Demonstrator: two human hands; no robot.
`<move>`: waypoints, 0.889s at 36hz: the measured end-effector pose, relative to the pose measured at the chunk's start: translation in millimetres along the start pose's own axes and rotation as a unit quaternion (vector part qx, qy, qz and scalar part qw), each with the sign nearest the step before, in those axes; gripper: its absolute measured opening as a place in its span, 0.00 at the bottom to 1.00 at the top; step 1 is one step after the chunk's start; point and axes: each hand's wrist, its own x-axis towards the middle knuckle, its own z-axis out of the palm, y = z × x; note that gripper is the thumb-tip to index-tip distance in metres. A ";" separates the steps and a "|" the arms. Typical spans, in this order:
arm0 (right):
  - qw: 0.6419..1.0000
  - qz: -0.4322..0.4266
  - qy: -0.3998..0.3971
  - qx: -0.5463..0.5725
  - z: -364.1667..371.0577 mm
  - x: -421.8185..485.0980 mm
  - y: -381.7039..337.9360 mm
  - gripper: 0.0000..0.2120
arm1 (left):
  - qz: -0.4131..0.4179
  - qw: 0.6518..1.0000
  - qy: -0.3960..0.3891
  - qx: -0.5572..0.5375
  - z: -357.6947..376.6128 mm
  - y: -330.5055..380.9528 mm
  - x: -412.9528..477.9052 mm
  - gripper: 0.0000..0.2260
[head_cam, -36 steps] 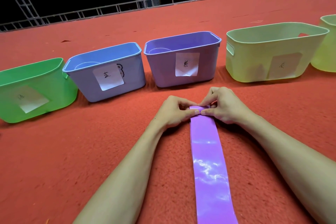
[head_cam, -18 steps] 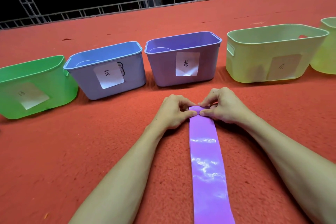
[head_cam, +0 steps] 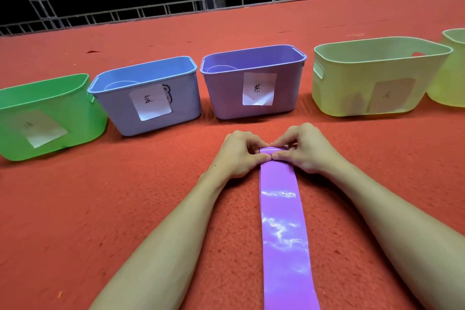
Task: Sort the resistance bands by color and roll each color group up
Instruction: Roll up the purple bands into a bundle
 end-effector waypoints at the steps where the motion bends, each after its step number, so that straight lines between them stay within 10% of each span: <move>1: 1.000 -0.005 0.001 -0.011 -0.5 -1.0 -1.4 0.11 | -0.003 1.000 -0.002 -0.004 -0.4 0.4 -0.3 0.09; 21: 0.998 -0.038 0.002 0.053 -1.4 -4.5 -4.5 0.19 | -0.060 0.981 -0.070 -0.172 -7.1 7.2 -2.6 0.03; 32: 0.986 -0.020 -0.013 0.164 -5.9 -8.7 -1.9 0.06 | -0.047 0.988 -0.065 -0.131 -5.0 3.2 -0.2 0.02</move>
